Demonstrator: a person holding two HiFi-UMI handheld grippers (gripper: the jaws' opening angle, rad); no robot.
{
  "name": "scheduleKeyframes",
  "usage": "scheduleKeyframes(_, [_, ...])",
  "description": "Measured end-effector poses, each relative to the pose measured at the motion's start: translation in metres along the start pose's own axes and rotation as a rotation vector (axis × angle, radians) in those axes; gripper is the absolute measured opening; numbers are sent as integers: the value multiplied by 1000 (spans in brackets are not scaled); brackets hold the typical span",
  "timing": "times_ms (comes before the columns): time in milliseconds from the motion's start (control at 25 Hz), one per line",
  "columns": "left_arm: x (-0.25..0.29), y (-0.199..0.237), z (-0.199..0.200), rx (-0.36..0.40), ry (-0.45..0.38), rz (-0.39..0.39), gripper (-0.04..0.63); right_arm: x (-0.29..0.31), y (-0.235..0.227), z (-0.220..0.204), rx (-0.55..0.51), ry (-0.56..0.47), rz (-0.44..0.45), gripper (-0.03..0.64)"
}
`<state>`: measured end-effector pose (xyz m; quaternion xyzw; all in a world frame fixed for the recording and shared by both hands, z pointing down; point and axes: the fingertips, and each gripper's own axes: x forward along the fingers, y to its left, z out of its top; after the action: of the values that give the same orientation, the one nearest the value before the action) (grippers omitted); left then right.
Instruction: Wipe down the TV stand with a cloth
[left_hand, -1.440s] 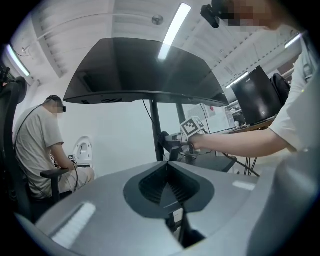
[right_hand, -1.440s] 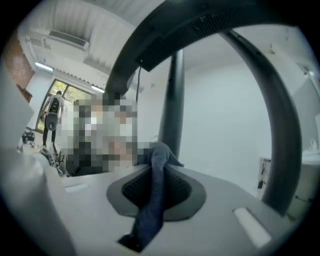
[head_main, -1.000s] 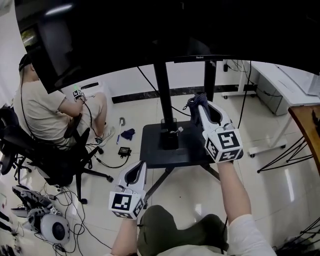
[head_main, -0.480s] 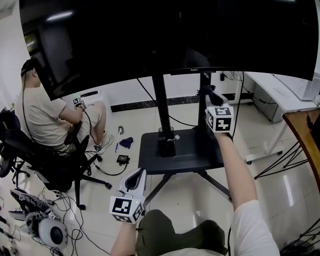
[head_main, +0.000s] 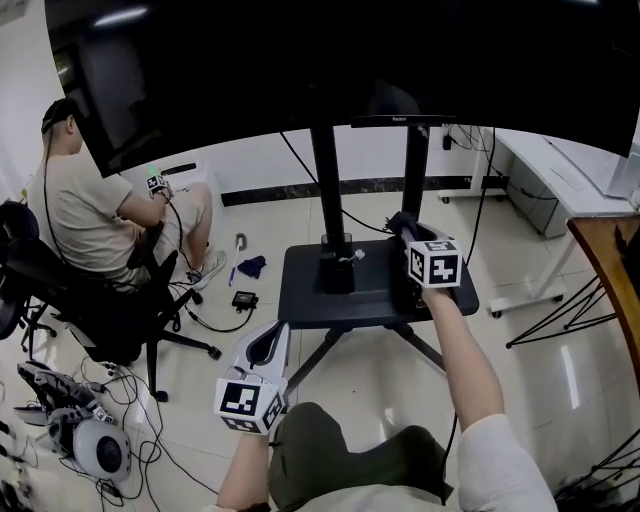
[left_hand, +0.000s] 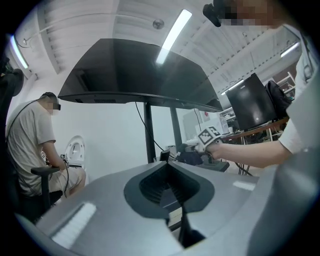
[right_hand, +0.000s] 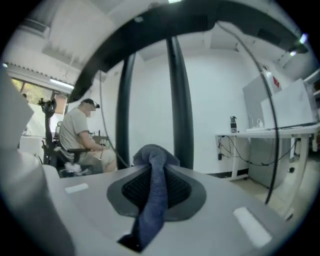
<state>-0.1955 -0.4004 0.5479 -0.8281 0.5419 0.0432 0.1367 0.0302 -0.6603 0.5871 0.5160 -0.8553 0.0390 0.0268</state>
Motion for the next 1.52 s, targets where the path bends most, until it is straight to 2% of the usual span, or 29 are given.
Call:
scheduleKeyframes(80, [-3, 9, -6, -5, 0, 17, 66, -59, 44, 14, -11, -106, 56, 52])
scheduleKeyframes(160, [-6, 17, -14, -2, 6, 29, 66, -115, 96, 8, -13, -165, 120, 52])
scheduleKeyframes(240, [-10, 27, -24, 4, 16, 44, 66, -145, 156, -4, -5, -237, 205, 52])
scheduleKeyframes(360, [-17, 44, -34, 13, 23, 80, 66, -127, 233, -18, -12, -270, 311, 52])
scheduleKeyframes(440, [-24, 50, -35, 16, 28, 105, 66, -91, 259, -22, -9, -227, 309, 52])
scheduleKeyframes(640, [-45, 67, -32, 18, 27, 142, 66, 38, 276, -22, -12, -59, 134, 52])
scheduleKeyframes(760, [-55, 63, -20, 32, 18, 153, 66, 103, 254, -40, -53, 109, -4, 51])
scheduleKeyframes(920, [-71, 61, -11, 33, 9, 167, 66, 147, 215, -57, -90, 267, -152, 51])
scheduleKeyframes(1000, [-76, 63, -11, 30, 12, 174, 66, 159, 205, -73, -55, 350, -176, 51])
scheduleKeyframes(1080, [-79, 61, -11, 30, 13, 175, 66, 160, 206, -83, -45, 390, -158, 51])
scheduleKeyframes(1200, [-78, 60, -12, 30, 17, 175, 65, 136, 225, -78, -83, 354, -88, 51])
scheduleKeyframes(1280, [-74, 59, -14, 27, 13, 173, 66, 98, 248, -65, -134, 274, 0, 51])
scheduleKeyframes(1400, [-61, 54, -21, 30, 13, 153, 66, 25, 274, -39, -203, 92, 118, 51])
scheduleKeyframes(1440, [-56, 51, -24, 30, 16, 144, 66, 1, 276, -44, -208, 76, 143, 51])
scheduleKeyframes(1520, [-46, 42, -32, 29, 25, 122, 66, -49, 278, -75, -166, 120, 188, 51])
